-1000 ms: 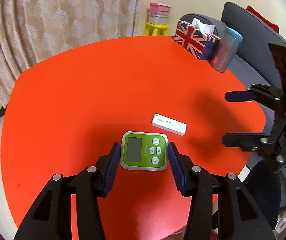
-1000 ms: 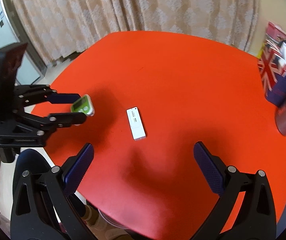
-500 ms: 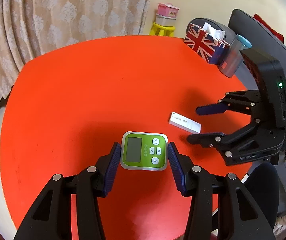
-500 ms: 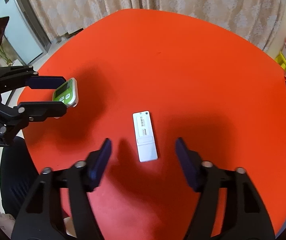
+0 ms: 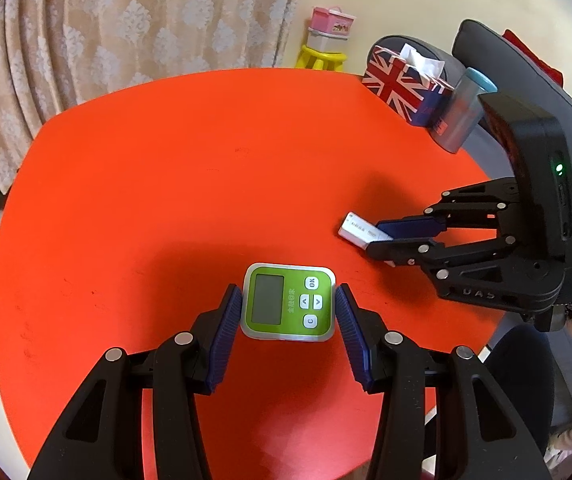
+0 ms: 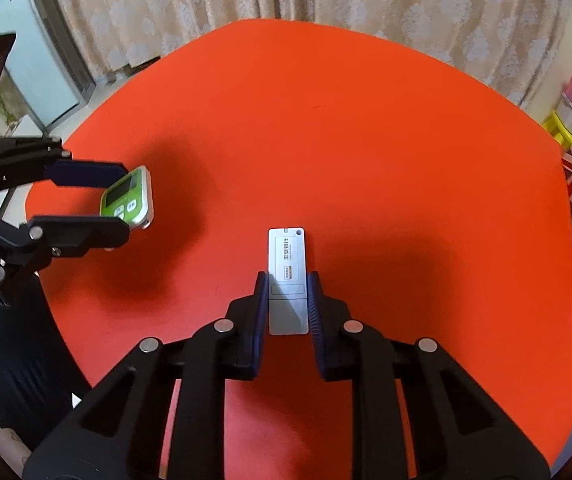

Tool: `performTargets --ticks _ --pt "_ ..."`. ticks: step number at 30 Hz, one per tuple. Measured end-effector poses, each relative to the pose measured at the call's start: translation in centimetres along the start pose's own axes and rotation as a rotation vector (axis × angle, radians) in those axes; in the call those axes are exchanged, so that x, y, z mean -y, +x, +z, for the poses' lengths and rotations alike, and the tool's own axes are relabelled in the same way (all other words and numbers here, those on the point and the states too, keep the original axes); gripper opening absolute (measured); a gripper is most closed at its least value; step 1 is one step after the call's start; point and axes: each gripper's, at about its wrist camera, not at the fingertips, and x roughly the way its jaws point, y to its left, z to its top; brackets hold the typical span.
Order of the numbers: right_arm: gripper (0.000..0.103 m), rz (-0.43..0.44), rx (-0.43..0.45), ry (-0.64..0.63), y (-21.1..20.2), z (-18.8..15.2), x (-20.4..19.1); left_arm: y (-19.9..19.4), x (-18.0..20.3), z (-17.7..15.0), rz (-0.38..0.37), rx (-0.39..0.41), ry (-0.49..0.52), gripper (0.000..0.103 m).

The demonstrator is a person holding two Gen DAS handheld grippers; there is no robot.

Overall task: Collect trash
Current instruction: 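Carry the timer and USB stick over the bin and open both tools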

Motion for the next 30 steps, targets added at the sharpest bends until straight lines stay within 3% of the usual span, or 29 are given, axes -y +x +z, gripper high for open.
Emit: performTargets --ticks 11,21,30 --pt "0.019 -0.027 0.085 0.057 -7.0 -2.8 -0.3 -3.2 3.4 -1.1 -0.011 0.038 0.027 0.048" --pt "0.019 -0.032 0.170 0.064 -13.6 -7.4 -2.8 -6.7 7.7 -3.1 -0.028 0.090 0.072 0.048" --pt "0.019 -0.008 0.219 0.062 -16.6 -11.6 -5.7 -8.4 9.8 -6.4 -0.044 0.117 0.087 0.048"
